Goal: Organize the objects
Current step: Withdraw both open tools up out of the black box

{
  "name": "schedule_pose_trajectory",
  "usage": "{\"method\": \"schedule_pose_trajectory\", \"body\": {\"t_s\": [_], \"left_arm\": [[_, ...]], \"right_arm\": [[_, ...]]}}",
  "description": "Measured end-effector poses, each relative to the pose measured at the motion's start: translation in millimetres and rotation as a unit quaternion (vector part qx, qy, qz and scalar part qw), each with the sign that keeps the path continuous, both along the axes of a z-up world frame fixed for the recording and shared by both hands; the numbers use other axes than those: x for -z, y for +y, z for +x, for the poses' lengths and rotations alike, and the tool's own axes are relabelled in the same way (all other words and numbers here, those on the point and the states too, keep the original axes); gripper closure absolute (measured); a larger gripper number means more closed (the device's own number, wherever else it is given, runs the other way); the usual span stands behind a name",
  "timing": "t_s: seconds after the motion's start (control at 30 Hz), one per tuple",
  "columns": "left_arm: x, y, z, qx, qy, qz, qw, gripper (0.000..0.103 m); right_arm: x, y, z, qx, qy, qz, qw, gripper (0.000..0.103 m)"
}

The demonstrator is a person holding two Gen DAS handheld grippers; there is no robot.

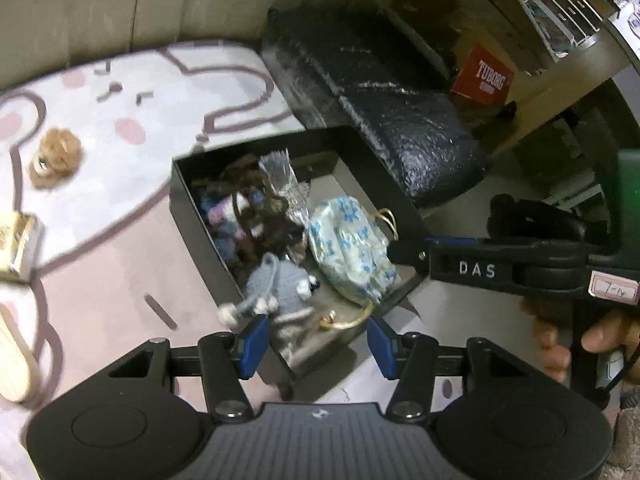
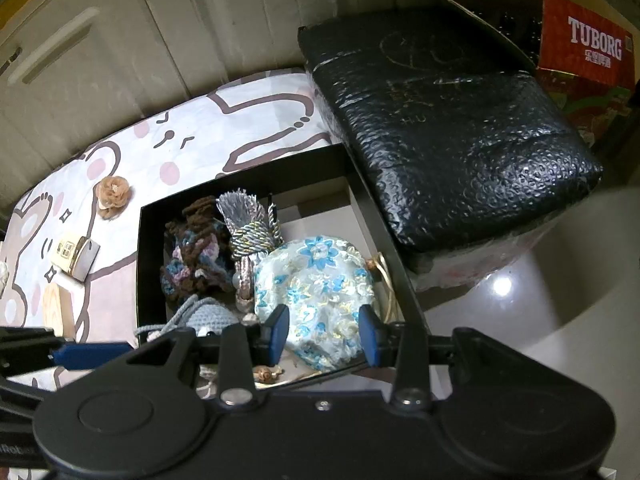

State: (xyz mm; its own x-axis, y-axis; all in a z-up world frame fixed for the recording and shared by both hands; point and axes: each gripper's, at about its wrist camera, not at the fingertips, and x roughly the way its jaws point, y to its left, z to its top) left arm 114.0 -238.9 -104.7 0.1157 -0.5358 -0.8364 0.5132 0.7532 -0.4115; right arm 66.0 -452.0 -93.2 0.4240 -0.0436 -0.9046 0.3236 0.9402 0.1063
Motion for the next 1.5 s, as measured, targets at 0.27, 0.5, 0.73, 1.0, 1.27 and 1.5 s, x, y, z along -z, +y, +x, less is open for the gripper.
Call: {"method": "schedule_pose_trajectory", "body": {"t_s": [0.27,0.5,0.73,1.0,1.27,1.5], "left_arm": [[17.9,10.0,15.5,-0.038,-0.011,0.053,0.9978,0.047],[40.7,13.0,26.1,-0.067,0.049,0.012,0.9965,0.043],[41.1,10.7,25.0,-0.066,0.062,-0.005,0.9959,0.043],[19.0,9.2,16.2,-0.055,0.050,-0.026,0.9969,0.043],[9.0,2.7,5.7,-0.029,0.037,-0.025,0.9986,0.043],[0.0,-7.8,-7.4,-0.003,0.017,-0.018,0.9997,0.043]], "right_arm": [[3.8,-0.2,2.0,0.000,0.004,0.002,1.000,0.064],[6.0,1.2,4.8,-0.004,0.004,0.004,1.000,0.063],[6.4,-0.4,4.7,-0.002,0.005,0.004,1.000,0.063],[4.0,0.9,4.2,-0.002,0.001,0.003,1.000,0.063],[-0.2,0.5,-0.6,0.003,-0.001,-0.001,1.000,0.062],[-3.8,4.0,-2.7,0.000,0.001,-0.009,1.000,0.062]]}}
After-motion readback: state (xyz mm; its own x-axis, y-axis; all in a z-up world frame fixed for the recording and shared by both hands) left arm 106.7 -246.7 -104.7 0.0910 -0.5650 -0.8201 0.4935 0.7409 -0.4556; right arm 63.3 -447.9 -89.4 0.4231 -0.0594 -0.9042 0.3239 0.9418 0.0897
